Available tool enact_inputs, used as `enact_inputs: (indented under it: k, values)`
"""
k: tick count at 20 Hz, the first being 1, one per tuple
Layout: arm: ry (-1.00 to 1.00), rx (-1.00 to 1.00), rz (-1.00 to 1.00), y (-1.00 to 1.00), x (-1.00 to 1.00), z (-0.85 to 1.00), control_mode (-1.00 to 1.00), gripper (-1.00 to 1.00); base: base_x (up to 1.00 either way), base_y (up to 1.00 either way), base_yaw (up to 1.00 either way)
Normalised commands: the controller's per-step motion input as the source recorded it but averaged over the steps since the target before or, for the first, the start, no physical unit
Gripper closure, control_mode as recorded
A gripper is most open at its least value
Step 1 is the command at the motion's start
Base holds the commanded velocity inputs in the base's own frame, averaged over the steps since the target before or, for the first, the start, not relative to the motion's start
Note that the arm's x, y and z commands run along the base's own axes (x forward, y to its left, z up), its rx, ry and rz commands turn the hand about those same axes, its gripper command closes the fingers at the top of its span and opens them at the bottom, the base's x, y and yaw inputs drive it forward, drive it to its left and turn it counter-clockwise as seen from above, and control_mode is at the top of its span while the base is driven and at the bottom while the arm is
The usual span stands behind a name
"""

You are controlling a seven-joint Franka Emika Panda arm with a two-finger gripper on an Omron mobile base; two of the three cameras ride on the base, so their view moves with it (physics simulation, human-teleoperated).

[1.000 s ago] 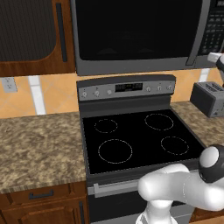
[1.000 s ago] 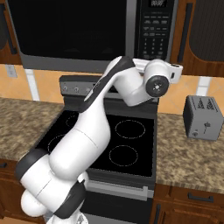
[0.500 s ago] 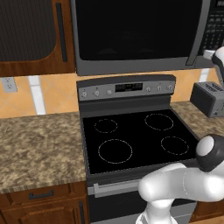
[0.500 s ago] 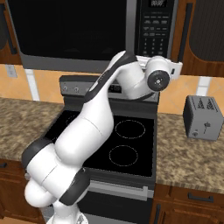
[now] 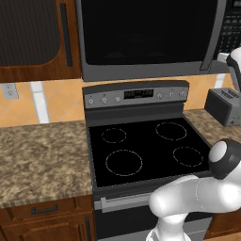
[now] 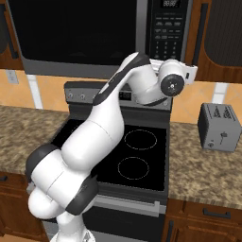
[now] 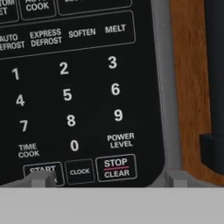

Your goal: Open the microwave, place the bowl with waffle inside the microwave, then close the microwave door and turn it on.

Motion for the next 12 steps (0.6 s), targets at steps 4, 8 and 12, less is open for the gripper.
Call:
enact_inputs:
  k: [4, 8, 12]
  values:
    - [0.0, 0.0, 0.0, 0.0, 0.19, 0.0, -1.0, -1.0, 0.0, 0.0, 0.0]
    - [0.0, 0.0, -0.03, 0.0, 0.08, 0.0, -1.0, -1.0, 0.0, 0.0, 0.0]
    - [0.0, 0.0, -0.11, 0.0, 0.0, 0.0, -1.0, -1.0, 0.0, 0.0, 0.0]
